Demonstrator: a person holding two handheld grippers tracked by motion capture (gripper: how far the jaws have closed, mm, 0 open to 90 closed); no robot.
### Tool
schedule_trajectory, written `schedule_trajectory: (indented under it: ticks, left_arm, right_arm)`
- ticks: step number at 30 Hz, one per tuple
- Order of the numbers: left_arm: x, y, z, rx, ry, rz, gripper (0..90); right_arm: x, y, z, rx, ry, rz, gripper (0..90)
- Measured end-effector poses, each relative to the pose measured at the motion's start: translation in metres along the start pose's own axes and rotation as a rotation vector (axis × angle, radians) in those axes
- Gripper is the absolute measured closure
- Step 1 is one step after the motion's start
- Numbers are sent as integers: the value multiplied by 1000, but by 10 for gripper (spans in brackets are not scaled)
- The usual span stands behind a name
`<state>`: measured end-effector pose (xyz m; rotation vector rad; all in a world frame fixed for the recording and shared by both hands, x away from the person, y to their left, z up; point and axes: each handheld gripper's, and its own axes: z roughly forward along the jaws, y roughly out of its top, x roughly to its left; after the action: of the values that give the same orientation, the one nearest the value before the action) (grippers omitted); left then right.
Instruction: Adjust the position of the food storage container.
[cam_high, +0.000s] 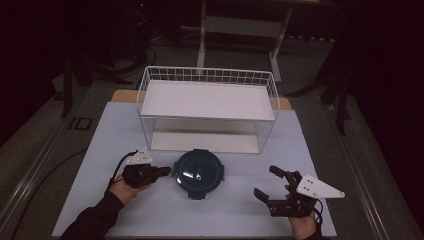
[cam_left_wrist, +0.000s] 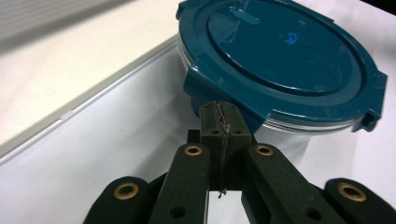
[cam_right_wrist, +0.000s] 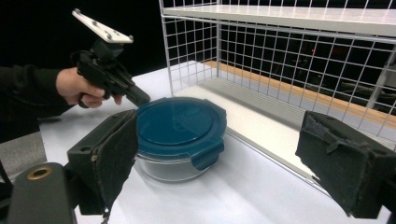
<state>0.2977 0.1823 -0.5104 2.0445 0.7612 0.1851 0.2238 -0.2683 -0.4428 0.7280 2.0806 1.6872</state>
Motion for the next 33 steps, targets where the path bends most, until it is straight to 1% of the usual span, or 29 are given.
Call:
schedule_trajectory:
  ticks: [1, 3, 4, 7, 9, 11, 13, 15, 19, 21, 22, 24, 25, 26, 28, 31, 33]
  left_arm:
    - [0, 0, 2, 2, -7, 3, 899]
    - [0, 0, 3, -7, -2, -11, 900]
    - [-1, 1, 3, -10, 1, -5, 900]
    - [-2, 3, 3, -1, 7, -2, 900]
    - [-2, 3, 3, -2, 2, -11, 900]
    - [-4, 3, 4, -1, 11, 1, 900]
    - [-6, 4, 5, -4, 2, 0, 900]
    - [-7, 5, 6, -3, -11, -4, 900]
    - [-10, 6, 9, -2, -20, -4, 900]
    - [-12, 7, 11, 2, -36, 4, 900]
    - [-13, 7, 11, 4, -36, 10, 900]
    - [-15, 8, 13, 6, -39, 11, 900]
    - [-15, 9, 14, 6, -39, 14, 900]
    - [-16, 9, 14, 3, -41, 13, 900]
    - [-16, 9, 16, 4, -45, 14, 900]
    - [-17, 10, 17, 3, -54, 13, 900]
    - [-17, 10, 18, 2, -56, 16, 900]
  right_arm:
    - [0, 0, 0, 1, 1, 0, 124]
    - [-1, -1, 0, 3, 0, 1, 124]
    - [-1, -1, 1, 6, 1, 3, 124]
    - [-1, -1, 2, 9, 4, 3, 124]
    - [-1, -1, 3, 7, 8, 2, 124]
    - [-1, -1, 3, 10, 5, -1, 124]
    - [-1, -2, 3, 10, 9, 2, 125]
    - [-1, -2, 4, 17, 2, -4, 130]
    - [-1, -2, 4, 13, 3, -1, 130]
    - [-1, -2, 4, 10, -2, -2, 130]
    - [-1, -2, 4, 10, -4, -2, 130]
    - [-2, -2, 3, 1, -22, -10, 130]
    - [-3, -2, 2, -1, -26, -6, 129]
    - [-3, -2, 1, -11, -40, -5, 129]
    - [-3, -2, -1, -18, -86, -12, 127]
    - [-5, -2, -2, -22, -102, -4, 127]
    - [-6, -3, -2, -18, -98, -1, 127]
